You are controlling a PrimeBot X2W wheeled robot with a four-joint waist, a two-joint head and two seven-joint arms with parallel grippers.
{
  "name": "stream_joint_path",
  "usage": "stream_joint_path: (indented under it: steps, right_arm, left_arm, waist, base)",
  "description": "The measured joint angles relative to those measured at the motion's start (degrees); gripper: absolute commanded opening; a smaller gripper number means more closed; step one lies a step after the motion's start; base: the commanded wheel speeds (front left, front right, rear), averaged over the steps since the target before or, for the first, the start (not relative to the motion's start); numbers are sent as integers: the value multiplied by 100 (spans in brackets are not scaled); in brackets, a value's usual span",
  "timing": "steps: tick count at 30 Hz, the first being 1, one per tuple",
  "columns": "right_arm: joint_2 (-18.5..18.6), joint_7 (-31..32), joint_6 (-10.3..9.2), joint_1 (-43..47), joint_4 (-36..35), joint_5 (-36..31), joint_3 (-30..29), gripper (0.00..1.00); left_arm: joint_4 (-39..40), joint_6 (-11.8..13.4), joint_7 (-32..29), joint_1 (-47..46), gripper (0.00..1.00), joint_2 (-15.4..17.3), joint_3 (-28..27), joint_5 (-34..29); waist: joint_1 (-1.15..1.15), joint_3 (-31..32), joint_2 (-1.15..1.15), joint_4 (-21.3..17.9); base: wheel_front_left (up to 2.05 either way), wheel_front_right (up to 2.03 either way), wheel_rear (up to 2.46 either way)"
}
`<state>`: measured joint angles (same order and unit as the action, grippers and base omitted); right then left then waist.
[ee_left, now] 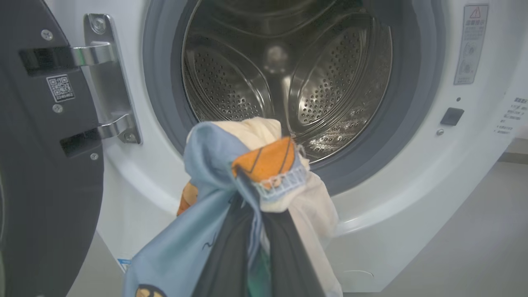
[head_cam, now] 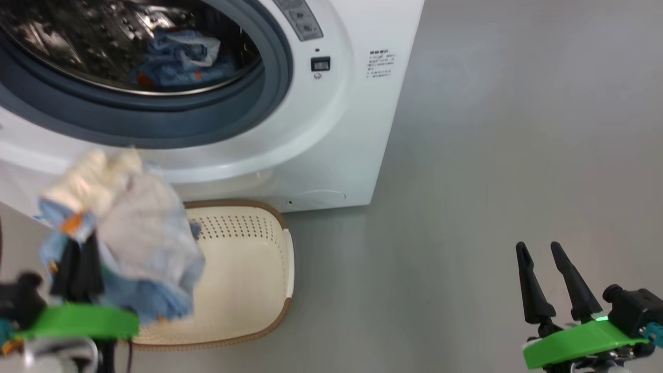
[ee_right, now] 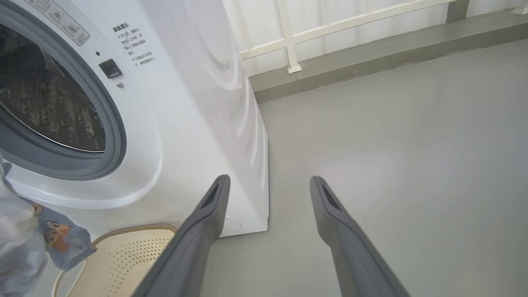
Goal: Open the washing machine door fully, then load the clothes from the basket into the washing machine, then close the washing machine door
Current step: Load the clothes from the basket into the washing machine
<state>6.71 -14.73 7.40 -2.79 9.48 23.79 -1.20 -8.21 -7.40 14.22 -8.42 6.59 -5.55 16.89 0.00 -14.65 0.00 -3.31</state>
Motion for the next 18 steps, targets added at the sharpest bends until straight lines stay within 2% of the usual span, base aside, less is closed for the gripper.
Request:
stream_joint_path:
  steps: [10,18]
  right_arm:
    - [-126,0,0,-410,-18,-3,153,100]
    - [-267,0,0,-565,-21,-8,275,100]
  left_arm:
    - [-371,0,42,-2098,0,556,70,-29]
    - [-1879,0,46,-3329,0,821,166,-43]
  waist:
    - [0,-470,0,-209]
    - [0,-718,0,-580]
  base:
    - [0,0,0]
    - [0,0,0]
